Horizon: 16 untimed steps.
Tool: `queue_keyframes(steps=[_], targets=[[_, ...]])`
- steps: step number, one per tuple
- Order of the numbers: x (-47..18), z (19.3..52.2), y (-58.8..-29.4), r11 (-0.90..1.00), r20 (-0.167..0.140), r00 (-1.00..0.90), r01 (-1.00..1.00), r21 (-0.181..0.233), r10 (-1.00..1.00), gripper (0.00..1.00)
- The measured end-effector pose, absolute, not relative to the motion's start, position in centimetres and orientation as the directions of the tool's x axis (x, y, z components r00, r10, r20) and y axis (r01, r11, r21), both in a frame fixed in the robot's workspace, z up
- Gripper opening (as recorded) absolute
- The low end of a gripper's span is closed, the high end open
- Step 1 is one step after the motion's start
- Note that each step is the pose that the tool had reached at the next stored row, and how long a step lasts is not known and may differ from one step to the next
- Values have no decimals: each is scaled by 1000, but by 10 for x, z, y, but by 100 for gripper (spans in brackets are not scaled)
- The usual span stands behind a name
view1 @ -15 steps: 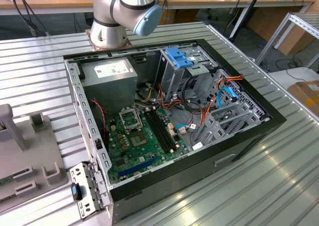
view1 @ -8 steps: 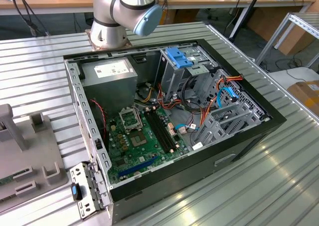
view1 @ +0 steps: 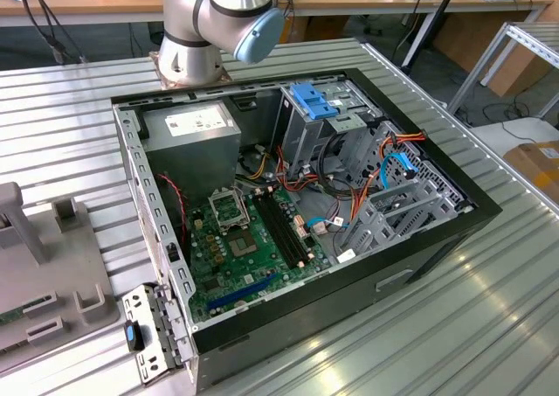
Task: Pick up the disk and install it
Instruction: 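Pick up the disk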
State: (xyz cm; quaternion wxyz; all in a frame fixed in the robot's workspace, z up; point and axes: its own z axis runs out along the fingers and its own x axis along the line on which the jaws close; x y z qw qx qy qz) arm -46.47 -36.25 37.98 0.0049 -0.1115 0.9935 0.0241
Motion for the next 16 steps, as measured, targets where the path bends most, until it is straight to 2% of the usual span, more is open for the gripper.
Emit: queue_keyframes(steps=[16], targets=[[-465, 380, -362, 967, -15, -968, -251, 47, -251, 11]])
